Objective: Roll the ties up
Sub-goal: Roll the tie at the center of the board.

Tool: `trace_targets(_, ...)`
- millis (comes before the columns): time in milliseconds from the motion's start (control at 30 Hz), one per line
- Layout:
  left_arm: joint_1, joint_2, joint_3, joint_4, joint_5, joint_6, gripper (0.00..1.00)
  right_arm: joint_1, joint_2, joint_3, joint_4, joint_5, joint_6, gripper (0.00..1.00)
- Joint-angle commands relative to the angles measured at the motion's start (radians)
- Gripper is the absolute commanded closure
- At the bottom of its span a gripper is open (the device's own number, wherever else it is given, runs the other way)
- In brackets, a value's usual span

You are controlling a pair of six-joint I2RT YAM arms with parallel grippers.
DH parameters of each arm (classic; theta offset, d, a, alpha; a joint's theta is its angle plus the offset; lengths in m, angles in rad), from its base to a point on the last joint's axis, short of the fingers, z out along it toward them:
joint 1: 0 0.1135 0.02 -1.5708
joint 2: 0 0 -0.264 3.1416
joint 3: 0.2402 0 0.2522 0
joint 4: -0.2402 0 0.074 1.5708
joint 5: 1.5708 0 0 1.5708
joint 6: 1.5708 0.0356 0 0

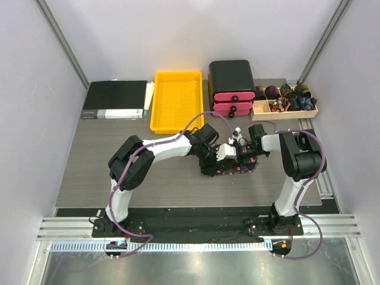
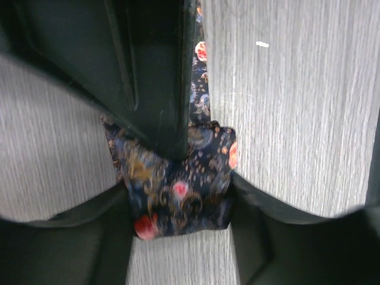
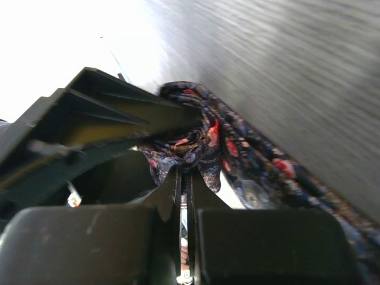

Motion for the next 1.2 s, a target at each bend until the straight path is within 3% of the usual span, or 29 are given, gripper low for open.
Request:
trace_targets(0,0.039,-0.029,-0.044,-0.011,-0.025,-0.081,0.36,-0.019,0.053,-0.014,-0.001,0.105,-0.051,0.99)
trace_targets(133,0.046,-0.124,-0.113,0.125,0.025,-0.113,0.22,-0.04,0.082,-0.014,-0.002,0.116,-0.07,0.99)
trace_targets(233,0.048,-0.15,-0.147,0.193,0.053,-0.126,0.18,-0.049,0.102,-0.008,-0.004,0.127,-0.079,0.99)
trace_targets(600,0.037,-0.105,-0.192,0.366,0.113,-0.066,0.16,-0.051,0.139,0.003,-0.016,0.156,-0.093,0.99)
trace_targets(700,0.023,-0.079,-0.181,0.363,0.098,-0.023,0.26,-0.051,0.147,0.011,-0.025,0.153,-0.093,0.99)
trace_targets(833,-0.01,-0.051,-0.124,0.258,0.041,0.023,0.56,-0.051,0.14,0.018,-0.034,0.148,-0.094,0.99)
trace_targets(867,-0.015,-0.045,-0.112,0.233,0.014,0.028,0.59,-0.049,0.133,0.024,-0.037,0.145,-0.093,0.99)
trace_targets(967,-0.026,-0.019,-0.072,0.139,-0.033,0.028,0.67,-0.054,0.108,0.041,-0.074,0.125,-0.102,0.9)
trace_targets(1167,-0.027,0.026,-0.051,0.023,-0.106,0.005,0.7,-0.114,-0.021,0.074,-0.26,0.098,-0.217,0.68)
